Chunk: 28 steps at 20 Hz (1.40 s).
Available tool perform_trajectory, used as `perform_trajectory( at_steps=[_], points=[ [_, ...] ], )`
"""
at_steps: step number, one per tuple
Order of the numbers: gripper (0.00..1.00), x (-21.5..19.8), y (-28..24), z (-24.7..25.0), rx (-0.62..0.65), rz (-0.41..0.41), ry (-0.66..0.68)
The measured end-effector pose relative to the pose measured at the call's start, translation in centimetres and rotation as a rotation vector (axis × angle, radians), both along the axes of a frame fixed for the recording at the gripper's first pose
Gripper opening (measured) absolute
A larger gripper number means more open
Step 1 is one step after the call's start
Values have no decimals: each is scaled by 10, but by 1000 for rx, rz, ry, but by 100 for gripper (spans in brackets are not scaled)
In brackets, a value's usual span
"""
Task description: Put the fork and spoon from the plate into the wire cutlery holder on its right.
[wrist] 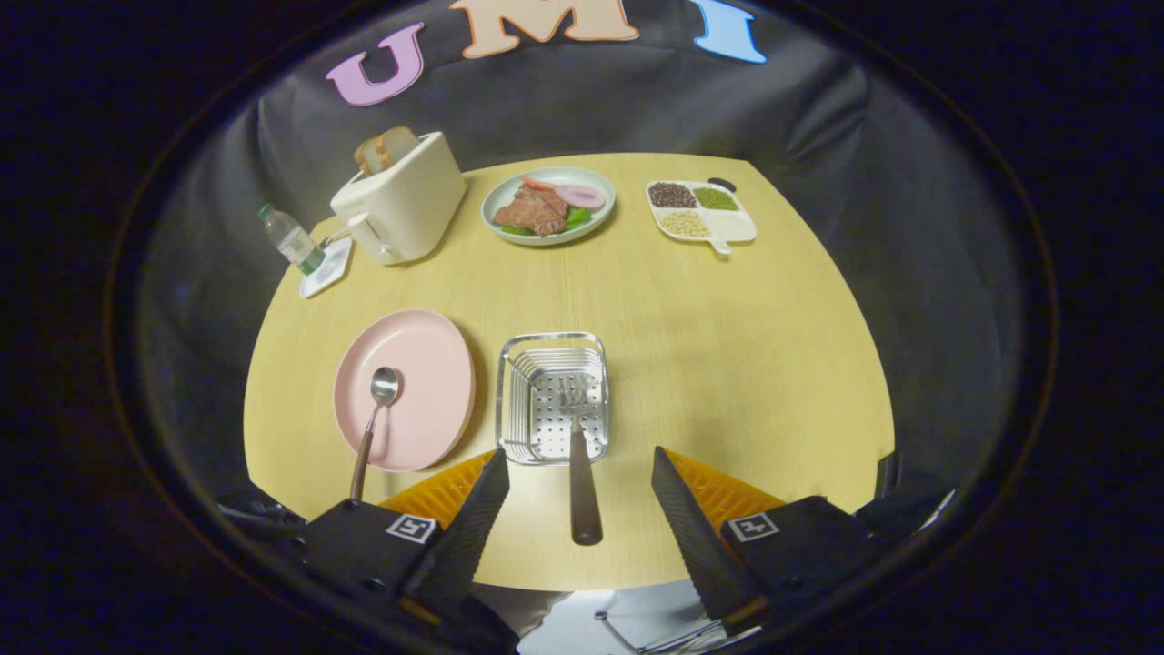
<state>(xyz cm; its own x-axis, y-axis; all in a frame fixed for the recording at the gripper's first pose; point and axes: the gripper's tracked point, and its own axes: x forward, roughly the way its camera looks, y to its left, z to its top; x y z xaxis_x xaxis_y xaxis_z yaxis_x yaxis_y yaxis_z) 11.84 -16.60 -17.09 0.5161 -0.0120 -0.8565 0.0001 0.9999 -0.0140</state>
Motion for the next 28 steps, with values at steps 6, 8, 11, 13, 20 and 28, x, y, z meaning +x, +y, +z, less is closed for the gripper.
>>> perform_trajectory(
  at_steps=[6, 8, 11, 13, 20, 28],
  points=[
    [98, 9, 8, 39, 29, -54, -206],
    [98, 13, 17, 56, 47, -73, -296],
    [98, 15, 31, 76, 68, -98, -421],
    [98, 9, 45, 86, 63, -89, -486],
    [97, -9, 113, 95, 76, -54, -644],
    [97, -31, 175, 31, 32, 8, -638]
  ],
)
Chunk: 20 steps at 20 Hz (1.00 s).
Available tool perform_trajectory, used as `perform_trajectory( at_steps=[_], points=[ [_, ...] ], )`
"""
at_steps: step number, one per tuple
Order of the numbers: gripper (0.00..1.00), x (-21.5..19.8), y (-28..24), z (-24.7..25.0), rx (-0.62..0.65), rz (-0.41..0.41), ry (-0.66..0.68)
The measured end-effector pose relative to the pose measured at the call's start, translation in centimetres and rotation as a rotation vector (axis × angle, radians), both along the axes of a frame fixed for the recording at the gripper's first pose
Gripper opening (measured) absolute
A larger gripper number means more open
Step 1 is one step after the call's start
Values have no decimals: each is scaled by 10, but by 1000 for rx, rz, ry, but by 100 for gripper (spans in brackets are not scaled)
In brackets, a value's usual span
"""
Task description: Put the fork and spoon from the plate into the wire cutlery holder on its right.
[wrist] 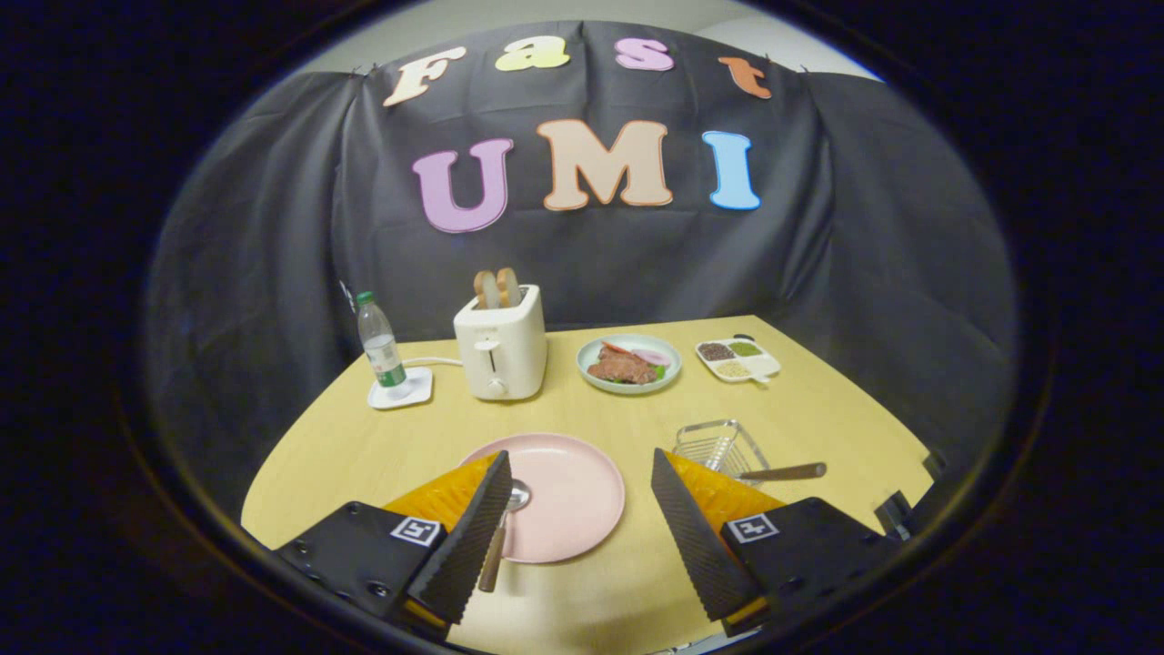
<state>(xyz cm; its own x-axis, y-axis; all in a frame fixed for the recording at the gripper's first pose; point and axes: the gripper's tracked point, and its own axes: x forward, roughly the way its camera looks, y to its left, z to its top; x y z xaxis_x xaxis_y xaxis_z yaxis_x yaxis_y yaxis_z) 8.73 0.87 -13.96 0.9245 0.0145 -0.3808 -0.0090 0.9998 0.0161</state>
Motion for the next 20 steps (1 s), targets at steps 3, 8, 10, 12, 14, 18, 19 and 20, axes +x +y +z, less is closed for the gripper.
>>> perform_trajectory(
  at_steps=[3, 8, 10, 12, 14, 18, 19, 20],
  points=[
    [97, -11, 22, -30, 16, 48, 51],
    [97, -25, 39, -75, 35, 86, 147],
    [97, -30, 46, -93, 31, 106, 187],
    [98, -34, 51, -108, 28, 121, 220],
    [97, -36, 55, -119, 37, 124, 249],
    [77, -37, 59, -131, 53, 124, 275],
    [70, -36, 60, -131, 52, 126, 278],
    [63, -35, 62, -134, 52, 128, 285]
  ],
)
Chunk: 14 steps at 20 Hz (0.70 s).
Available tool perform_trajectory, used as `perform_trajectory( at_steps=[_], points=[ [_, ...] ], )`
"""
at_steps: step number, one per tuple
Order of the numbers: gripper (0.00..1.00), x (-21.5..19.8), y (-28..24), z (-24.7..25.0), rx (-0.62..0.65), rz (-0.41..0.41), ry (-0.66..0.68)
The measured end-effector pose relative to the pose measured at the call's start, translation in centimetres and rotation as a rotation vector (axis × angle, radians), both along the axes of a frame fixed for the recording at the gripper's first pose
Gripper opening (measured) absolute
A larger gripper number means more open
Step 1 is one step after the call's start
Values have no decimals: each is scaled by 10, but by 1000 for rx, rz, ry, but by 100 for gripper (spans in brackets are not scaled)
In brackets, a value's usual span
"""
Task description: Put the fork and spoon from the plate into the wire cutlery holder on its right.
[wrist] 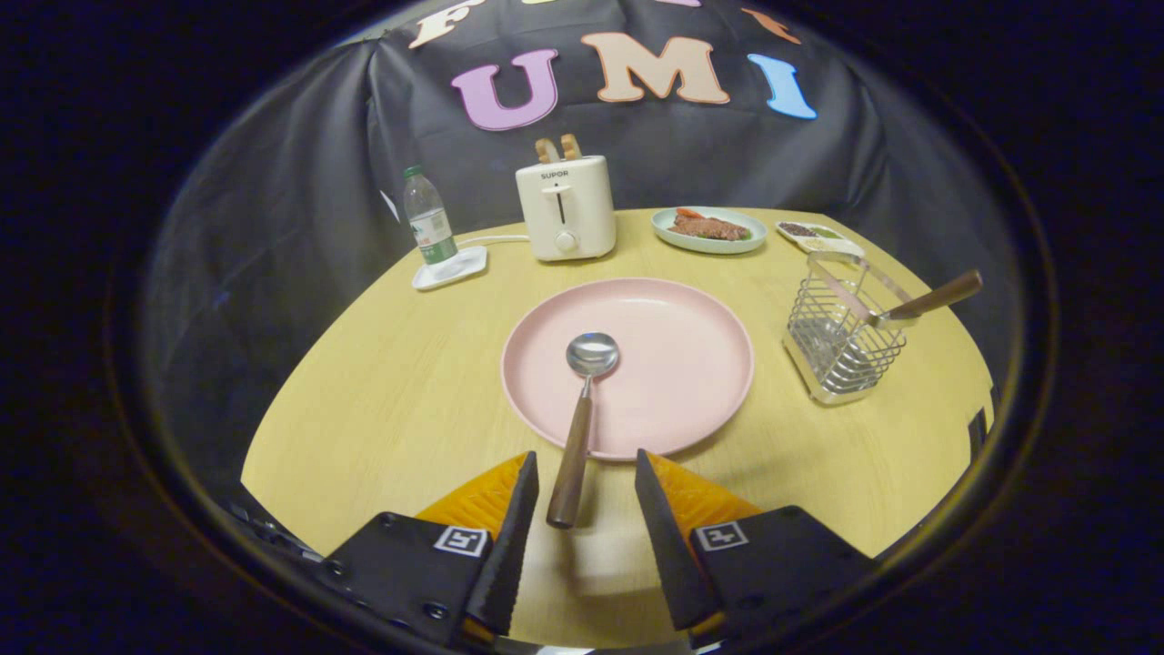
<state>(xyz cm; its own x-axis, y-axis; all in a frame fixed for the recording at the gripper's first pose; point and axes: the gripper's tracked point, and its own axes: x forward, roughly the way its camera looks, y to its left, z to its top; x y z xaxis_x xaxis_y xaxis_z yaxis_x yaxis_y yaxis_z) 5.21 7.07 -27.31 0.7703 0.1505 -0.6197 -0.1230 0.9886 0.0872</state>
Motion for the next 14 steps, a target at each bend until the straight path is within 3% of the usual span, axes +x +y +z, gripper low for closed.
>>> perform_trajectory(
  at_steps=[5, 12, 14],
  points=[
    [29, 2, 4, -4, -9, -8, 25],
    [5, 0, -5, -1, -75, -7, 38],
    [4, -1, -3, 2, -71, 13, 41]
  ],
)
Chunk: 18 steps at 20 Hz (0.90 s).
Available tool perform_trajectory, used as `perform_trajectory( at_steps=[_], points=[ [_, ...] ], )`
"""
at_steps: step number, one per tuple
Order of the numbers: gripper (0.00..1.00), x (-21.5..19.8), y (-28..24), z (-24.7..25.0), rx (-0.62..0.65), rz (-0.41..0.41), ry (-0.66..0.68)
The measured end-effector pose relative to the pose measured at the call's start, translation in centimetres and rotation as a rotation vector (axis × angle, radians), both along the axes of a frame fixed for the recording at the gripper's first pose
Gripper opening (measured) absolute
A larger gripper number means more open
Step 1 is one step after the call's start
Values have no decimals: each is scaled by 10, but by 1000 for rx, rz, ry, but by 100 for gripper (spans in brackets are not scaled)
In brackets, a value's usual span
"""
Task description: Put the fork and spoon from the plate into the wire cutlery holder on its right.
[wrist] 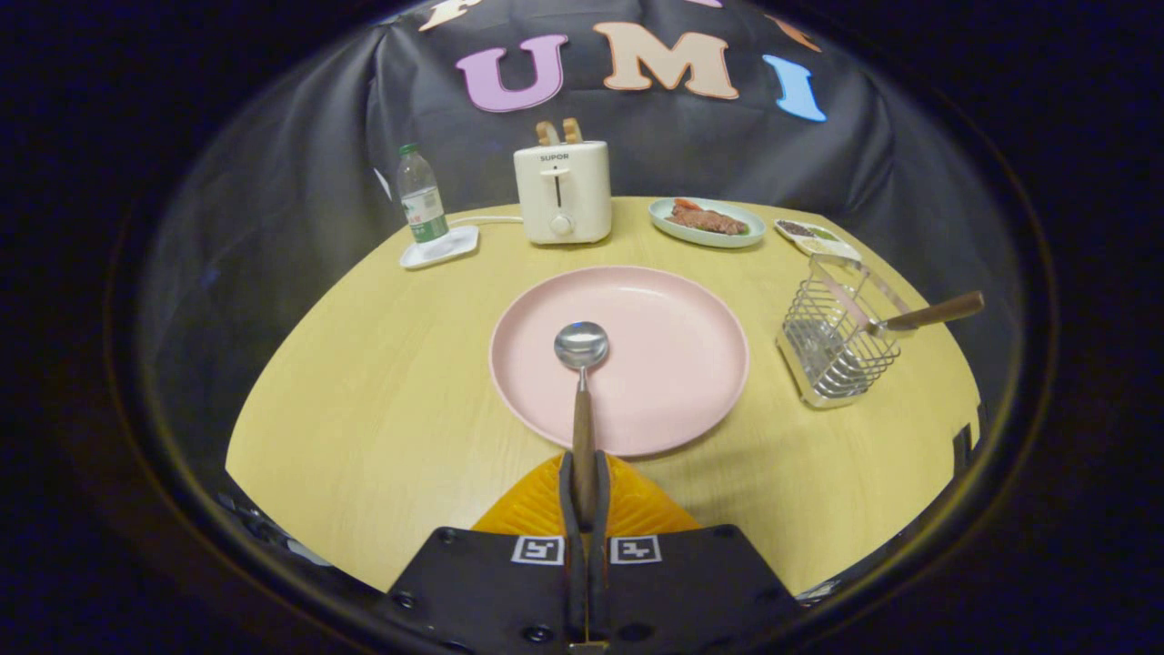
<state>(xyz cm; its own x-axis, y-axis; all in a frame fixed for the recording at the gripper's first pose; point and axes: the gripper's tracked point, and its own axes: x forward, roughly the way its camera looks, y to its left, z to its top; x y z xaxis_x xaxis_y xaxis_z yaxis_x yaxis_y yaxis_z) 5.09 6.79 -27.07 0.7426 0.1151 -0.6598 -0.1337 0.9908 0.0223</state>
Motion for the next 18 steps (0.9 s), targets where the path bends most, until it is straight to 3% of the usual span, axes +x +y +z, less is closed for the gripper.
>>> perform_trajectory(
  at_steps=[7, 18],
  points=[
    [4, 5, -12, 38, 57, -6, -5],
    [5, 34, -153, 155, -4, -155, -101]
  ],
)
